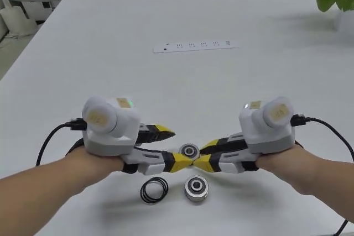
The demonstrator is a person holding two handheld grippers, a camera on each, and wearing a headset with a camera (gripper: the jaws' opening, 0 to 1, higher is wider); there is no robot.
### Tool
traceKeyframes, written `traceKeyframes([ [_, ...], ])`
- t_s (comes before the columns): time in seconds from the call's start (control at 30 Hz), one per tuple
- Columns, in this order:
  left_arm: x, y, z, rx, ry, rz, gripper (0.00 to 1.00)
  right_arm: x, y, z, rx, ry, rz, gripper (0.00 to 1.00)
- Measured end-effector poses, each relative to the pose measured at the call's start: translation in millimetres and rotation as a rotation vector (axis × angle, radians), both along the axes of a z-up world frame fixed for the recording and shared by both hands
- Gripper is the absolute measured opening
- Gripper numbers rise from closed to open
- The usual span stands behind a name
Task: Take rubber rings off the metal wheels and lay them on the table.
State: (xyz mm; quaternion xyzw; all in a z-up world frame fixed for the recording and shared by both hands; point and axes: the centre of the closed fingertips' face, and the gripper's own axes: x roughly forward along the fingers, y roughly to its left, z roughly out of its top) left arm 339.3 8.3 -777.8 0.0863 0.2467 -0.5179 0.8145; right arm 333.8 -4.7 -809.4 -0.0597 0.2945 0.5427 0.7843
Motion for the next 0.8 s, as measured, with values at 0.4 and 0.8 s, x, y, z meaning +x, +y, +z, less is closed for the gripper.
traceKeyframes([
  [0.4,-2.8,-8.3,-11.1,0.015,0.032,-0.006,0.35,0.2,-0.5,-0.4,0.01,0.001,-0.008,0.16],
  [0.8,-0.1,-13.2,-13.5,0.032,0.016,-0.013,0.23,1.4,-1.9,0.1,0.016,-0.001,-0.012,0.15],
])
